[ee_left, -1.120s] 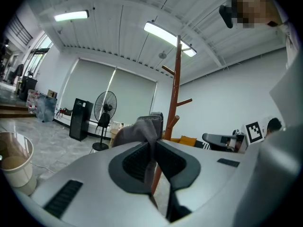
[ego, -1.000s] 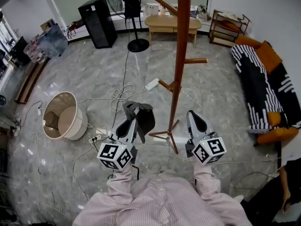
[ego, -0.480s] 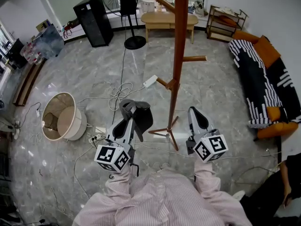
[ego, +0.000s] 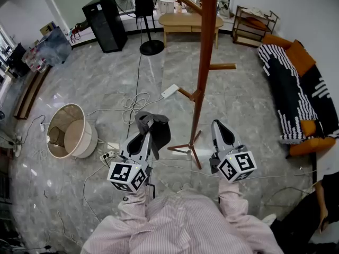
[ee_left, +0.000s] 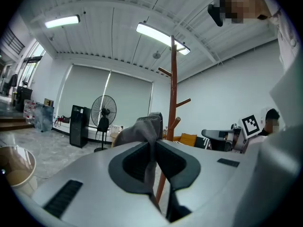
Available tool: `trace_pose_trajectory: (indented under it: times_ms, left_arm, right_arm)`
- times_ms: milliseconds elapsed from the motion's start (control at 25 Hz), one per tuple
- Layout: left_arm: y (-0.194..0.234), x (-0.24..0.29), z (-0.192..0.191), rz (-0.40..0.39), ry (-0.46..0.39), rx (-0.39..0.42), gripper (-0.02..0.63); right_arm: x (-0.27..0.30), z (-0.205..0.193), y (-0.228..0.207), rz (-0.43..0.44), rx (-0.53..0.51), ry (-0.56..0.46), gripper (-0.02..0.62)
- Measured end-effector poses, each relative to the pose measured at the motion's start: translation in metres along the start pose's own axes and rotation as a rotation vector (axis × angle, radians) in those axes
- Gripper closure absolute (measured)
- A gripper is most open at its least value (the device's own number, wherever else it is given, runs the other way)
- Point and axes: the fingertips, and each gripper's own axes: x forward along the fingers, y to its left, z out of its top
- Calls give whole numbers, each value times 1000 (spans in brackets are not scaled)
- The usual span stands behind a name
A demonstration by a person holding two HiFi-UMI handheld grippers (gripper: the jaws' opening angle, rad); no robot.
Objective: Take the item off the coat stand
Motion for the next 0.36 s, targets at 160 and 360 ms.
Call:
trace_pose_trajectory:
  times_ms: [160, 360]
  left_arm:
    - [5, 0, -3, 10, 4, -1, 569]
    - [12, -1, -3, 17, 6, -1, 569]
  right_arm:
    - [4, -2, 1, 17, -16, -3, 591]
    - [7, -4, 3, 10, -11, 2, 591]
